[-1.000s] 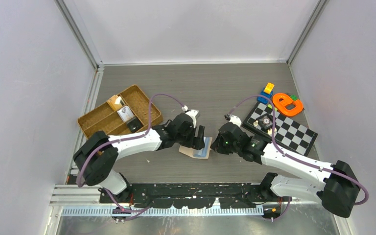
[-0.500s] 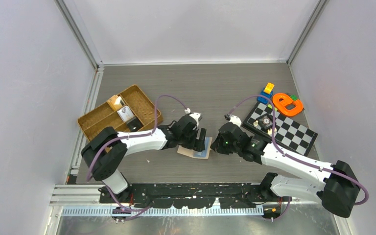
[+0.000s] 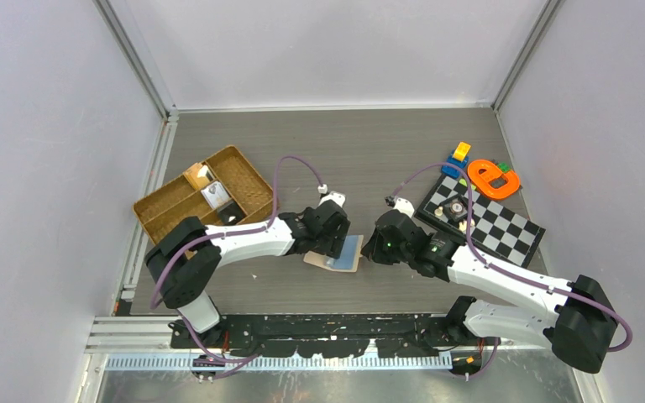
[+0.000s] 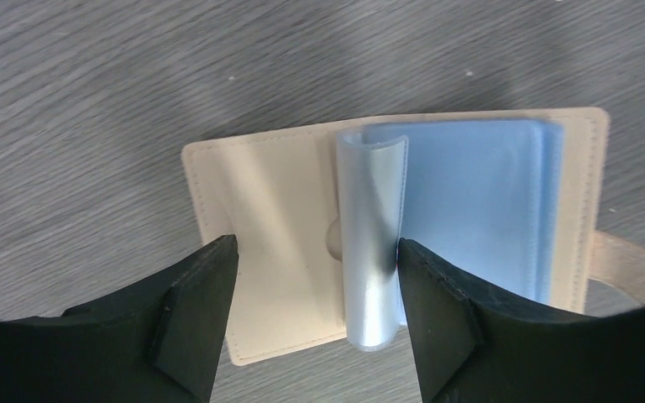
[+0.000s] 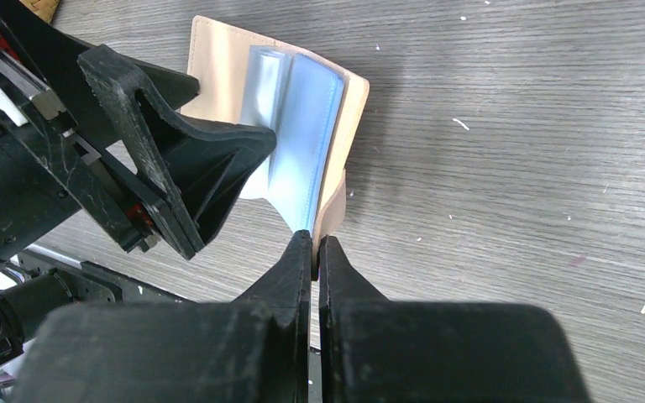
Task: Put the credit cards into the card holder
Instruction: Open the card holder at the center of the board.
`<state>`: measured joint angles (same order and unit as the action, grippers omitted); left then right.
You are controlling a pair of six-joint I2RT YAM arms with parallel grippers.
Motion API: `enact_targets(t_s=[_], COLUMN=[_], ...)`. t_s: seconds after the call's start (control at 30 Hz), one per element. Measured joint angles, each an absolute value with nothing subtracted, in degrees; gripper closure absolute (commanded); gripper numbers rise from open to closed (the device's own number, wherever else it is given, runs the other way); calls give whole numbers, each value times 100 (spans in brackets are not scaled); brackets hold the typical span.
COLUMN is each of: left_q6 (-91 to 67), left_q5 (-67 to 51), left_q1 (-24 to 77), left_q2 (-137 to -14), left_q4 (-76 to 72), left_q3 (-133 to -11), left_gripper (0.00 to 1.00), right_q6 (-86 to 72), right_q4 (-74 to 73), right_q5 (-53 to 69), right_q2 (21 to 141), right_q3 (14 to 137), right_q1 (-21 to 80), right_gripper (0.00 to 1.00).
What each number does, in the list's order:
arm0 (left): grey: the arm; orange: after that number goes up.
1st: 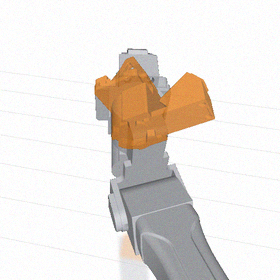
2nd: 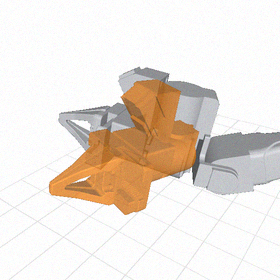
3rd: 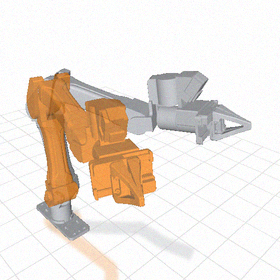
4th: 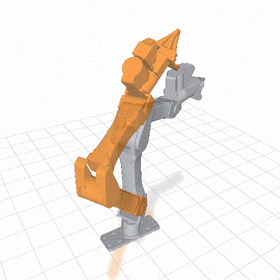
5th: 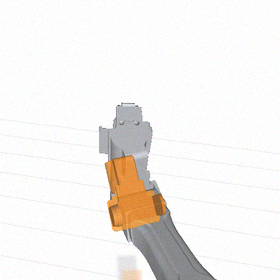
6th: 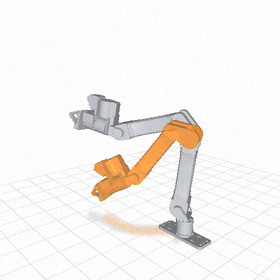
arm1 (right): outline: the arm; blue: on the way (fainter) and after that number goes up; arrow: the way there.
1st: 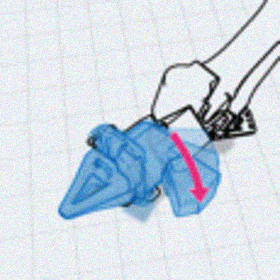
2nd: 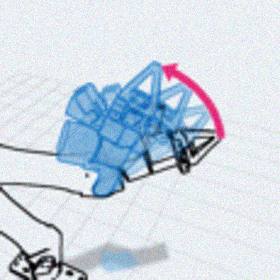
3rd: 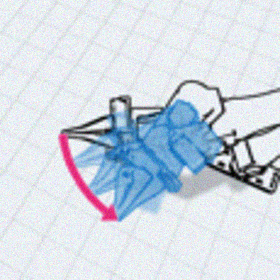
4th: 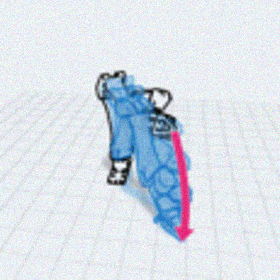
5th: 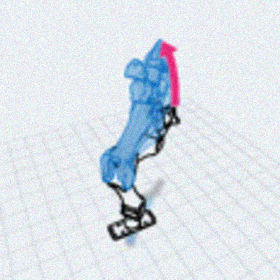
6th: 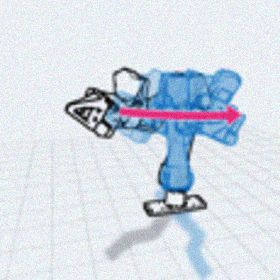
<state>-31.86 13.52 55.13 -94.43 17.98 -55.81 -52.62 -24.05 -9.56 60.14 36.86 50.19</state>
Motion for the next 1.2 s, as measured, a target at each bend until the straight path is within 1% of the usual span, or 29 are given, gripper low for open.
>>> enact_targets(t_s=[0.17, 0.3, 0.43, 0.47, 0.53, 0.87, 1.03, 1.2], left_q6=[-3118, -3098, -3089, -3087, -3085, -3098, -3100, -3107], left_q5=[1680, 1892, 2010, 2032, 2075, 2123, 2126, 2156], left_q1=[5513, 5513, 5513, 5513, 5513, 5513, 5513, 5513], left_q2=[-9441, -9402, -9323, -9314, -9312, -9312, -9312, -9319], left_q4=[2001, 2108, 2167, 2180, 2217, 2309, 2322, 2397], left_q3=[-5581, -5581, -5581, -5581, -5581, -5581, -5581, -5581], left_gripper=[33, 38, 44, 48, 53, 64, 72, 78], right_q6=[-5264, -5264, -5262, -5262, -5264, -5262, -5262, -5262], right_q4=[-2408, -2405, -2405, -2405, -2405, -2403, -2390, -2377], right_q5=[-958, -958, -958, -961, -958, -1002, -1076, -1149], right_q2=[6014, 6014, 6014, 6014, 6014, 6058, 6237, 6460], right_q3=[3684, 3684, 3677, 3675, 3675, 3673, 3621, 3573], right_q1=[5019, 5019, 5019, 5019, 5019, 5019, 5019, 5019], right_gripper=[99, 99, 99, 100, 100, 100, 99, 100])
